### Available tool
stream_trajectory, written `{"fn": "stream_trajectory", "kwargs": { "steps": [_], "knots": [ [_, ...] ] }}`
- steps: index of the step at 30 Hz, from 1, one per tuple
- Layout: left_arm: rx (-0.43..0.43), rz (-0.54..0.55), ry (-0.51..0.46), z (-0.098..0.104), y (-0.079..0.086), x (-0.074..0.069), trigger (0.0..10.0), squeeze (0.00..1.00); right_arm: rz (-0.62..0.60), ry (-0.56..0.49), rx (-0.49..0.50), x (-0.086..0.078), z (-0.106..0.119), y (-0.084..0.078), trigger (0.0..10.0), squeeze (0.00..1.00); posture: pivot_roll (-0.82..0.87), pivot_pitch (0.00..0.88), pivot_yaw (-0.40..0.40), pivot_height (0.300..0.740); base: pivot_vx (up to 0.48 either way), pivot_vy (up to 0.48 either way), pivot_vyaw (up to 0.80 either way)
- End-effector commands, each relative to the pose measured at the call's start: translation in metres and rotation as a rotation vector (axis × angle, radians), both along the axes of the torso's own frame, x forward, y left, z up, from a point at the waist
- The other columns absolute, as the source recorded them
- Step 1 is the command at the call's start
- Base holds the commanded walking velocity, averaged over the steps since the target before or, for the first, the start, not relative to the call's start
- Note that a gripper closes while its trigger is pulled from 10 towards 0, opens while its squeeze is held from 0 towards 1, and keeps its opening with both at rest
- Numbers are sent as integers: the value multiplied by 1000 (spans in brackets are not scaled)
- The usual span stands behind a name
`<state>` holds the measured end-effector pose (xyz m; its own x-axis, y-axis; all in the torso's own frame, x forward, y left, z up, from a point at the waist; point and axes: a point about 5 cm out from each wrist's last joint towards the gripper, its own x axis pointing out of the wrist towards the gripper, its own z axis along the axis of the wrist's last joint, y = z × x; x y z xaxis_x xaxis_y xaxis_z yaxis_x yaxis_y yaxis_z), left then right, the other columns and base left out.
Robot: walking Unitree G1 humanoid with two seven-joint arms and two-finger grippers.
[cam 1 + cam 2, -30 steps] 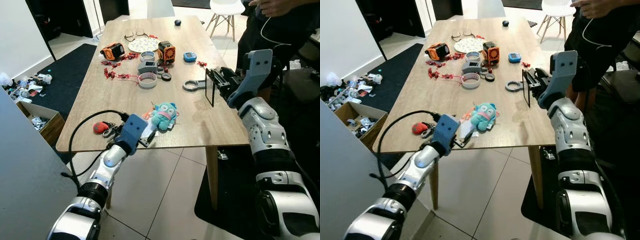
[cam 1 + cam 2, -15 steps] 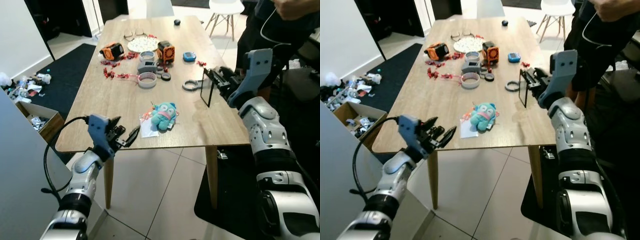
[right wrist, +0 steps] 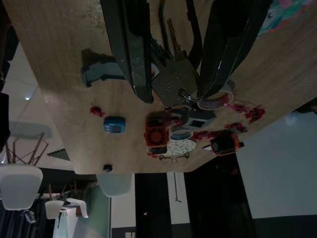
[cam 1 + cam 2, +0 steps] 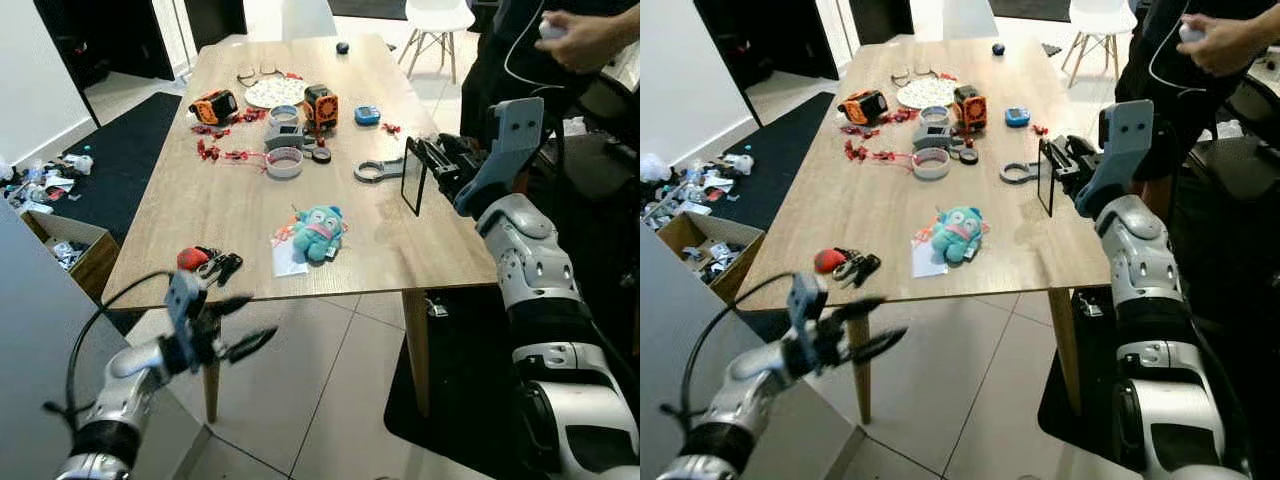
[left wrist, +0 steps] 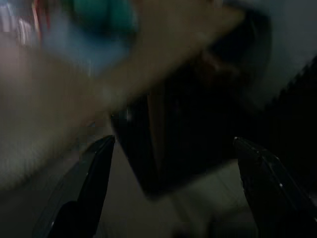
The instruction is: Hang keys on a hook
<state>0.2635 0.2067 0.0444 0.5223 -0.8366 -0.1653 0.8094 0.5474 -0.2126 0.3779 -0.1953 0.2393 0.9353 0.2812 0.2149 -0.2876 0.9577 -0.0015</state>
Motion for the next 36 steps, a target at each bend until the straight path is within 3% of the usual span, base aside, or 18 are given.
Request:
{"fn": "stream_trajectory", "kwargs": {
  "steps": [1,9,11,14,15,16,18,20,23,27,31,36],
  "knots": [
    [103,18,82,-17,16,-14,10000,0,9,9,3,-1,-3,2,10000,0,-88,44,57,740,0,0,0],
    [226,129,241,-51,30,-39,10000,0,12,22,-12,-3,-10,2,10000,0,-89,45,60,740,0,0,0],
    [280,231,305,-67,35,-51,10000,0,42,11,-14,-5,-13,3,10000,0,-86,44,58,740,0,0,0],
    [46,369,345,-68,31,-53,10000,0,53,12,-28,-6,-13,5,10000,0,-90,45,60,740,0,0,192],
    [46,369,345,-68,31,-53,10000,0,53,12,-28,-6,-13,5,10000,0,-90,45,60,740,0,0,575],
    [-47,416,348,-67,31,-52,10000,0,54,11,-32,-7,-13,5,10000,0,-90,44,59,740,0,0,638],
    [-96,443,347,-67,31,-52,10000,0,55,10,-34,-7,-13,5,10000,0,-90,44,59,740,0,0,641],
    [-174,561,370,-69,39,-55,10000,0,58,8,-36,-7,-13,5,10000,0,-90,44,59,740,0,0,638],
    [-207,626,387,-71,44,-57,10000,0,59,8,-37,-7,-13,5,10000,0,-89,42,57,740,0,0,642],
    [-315,868,397,-72,67,-64,10000,0,60,7,-40,-7,-13,4,10000,0,-89,42,58,740,0,0,638],
    [-297,927,424,-76,74,-71,10000,0,59,9,-43,-7,-13,3,10000,0,-85,45,55,740,0,0,638],
    [-118,951,533,-93,71,-91,10000,0,59,11,-46,-7,-13,3,10000,0,-84,44,54,740,0,0,639]
  ]
}}
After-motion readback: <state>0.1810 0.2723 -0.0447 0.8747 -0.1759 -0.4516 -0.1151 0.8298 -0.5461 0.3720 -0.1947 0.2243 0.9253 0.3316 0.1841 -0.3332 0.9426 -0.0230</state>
